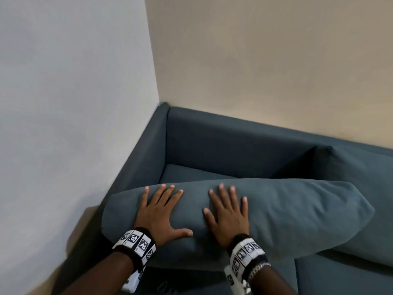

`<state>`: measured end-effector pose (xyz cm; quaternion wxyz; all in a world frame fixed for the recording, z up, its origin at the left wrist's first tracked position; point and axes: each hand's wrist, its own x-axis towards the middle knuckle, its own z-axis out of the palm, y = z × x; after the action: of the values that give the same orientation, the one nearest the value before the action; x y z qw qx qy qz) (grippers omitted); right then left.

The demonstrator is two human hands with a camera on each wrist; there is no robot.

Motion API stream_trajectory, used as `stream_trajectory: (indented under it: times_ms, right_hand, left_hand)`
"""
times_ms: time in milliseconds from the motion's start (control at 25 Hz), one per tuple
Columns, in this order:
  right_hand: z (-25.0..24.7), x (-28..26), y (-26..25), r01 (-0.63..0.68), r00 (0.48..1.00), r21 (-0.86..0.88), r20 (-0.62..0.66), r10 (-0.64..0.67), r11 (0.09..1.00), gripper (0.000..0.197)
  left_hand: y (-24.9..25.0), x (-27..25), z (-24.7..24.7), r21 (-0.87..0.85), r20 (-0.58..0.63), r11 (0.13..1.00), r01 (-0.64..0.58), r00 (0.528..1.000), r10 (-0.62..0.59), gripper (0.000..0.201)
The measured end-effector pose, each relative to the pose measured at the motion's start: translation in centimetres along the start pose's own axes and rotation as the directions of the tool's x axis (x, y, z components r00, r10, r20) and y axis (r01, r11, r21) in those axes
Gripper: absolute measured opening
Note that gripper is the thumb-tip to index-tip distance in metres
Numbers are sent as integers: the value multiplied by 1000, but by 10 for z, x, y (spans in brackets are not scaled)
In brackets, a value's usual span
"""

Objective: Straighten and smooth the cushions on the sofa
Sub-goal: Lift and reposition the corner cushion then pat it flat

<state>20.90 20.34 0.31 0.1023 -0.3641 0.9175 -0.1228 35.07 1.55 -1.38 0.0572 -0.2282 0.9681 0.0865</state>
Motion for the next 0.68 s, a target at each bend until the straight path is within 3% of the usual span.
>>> stream_trajectory:
  times_ms: [40, 80, 120, 160, 200, 240, 280, 320, 360, 400, 440, 480, 520, 600, 680]
  right_hand:
    - [16, 6, 2, -55, 962, -101, 262, 80, 993, 66]
    - [20, 14, 4, -92, 917, -141, 374, 139, 986, 66]
    - [14, 22, -4, -118, 921, -81, 363, 140, 990, 66]
    - [3, 27, -13, -106, 962, 48, 257, 90, 993, 65]
    - [-14, 26, -28, -55, 997, 205, 62, 43, 977, 63]
    - [-29, 24, -42, 45, 984, 338, -175, 16, 940, 60]
    - [-36, 19, -53, 141, 930, 409, -367, 21, 902, 60]
    - [-32, 15, -59, 180, 898, 386, -440, 9, 905, 62]
    - [-21, 12, -62, 176, 918, 282, -393, -54, 943, 65]
    - [-1, 9, -61, 122, 980, 154, -176, -94, 980, 67]
    - [26, 10, -56, 81, 991, -9, 105, -80, 997, 68]
    - [44, 16, -49, 57, 949, -115, 314, -18, 992, 68]
    - [46, 24, -49, 27, 912, -159, 409, 41, 987, 69]
    - [29, 40, -68, -28, 933, -55, 358, 46, 998, 69]
    - [-1, 43, -99, 44, 996, 199, 69, -59, 979, 66]
  left_hand:
    - [-10, -6, 1, -3, 15, 1000, 17, 1000, -17, 118]
    - [-19, -11, 2, -17, 22, 999, 44, 999, -43, 115]
    - [-32, -14, 2, -39, 20, 996, 75, 997, -75, 114]
    - [-43, -18, 3, -64, 16, 992, 112, 994, -111, 114]
    - [-51, -22, 6, -74, -10, 988, 138, 990, -139, 115]
    - [-57, -24, 7, -77, -31, 985, 152, 987, -155, 116]
    - [-59, -27, 9, -86, -35, 984, 158, 986, -162, 116]
    - [-58, -27, 11, -105, -16, 982, 156, 987, -159, 116]
    - [-56, -26, 13, -124, -1, 981, 151, 988, -152, 116]
    - [-54, -25, 18, -137, 5, 980, 143, 990, -144, 115]
    - [-53, -23, 22, -133, -7, 983, 127, 992, -129, 113]
    - [-52, -23, 25, -116, -28, 987, 112, 993, -116, 110]
    - [-52, -23, 24, -94, -53, 989, 116, 991, -121, 105]
    - [-61, -26, 19, -77, -111, 967, 243, 962, -251, 94]
    - [-72, -31, 15, -114, -208, 900, 420, 876, -435, 83]
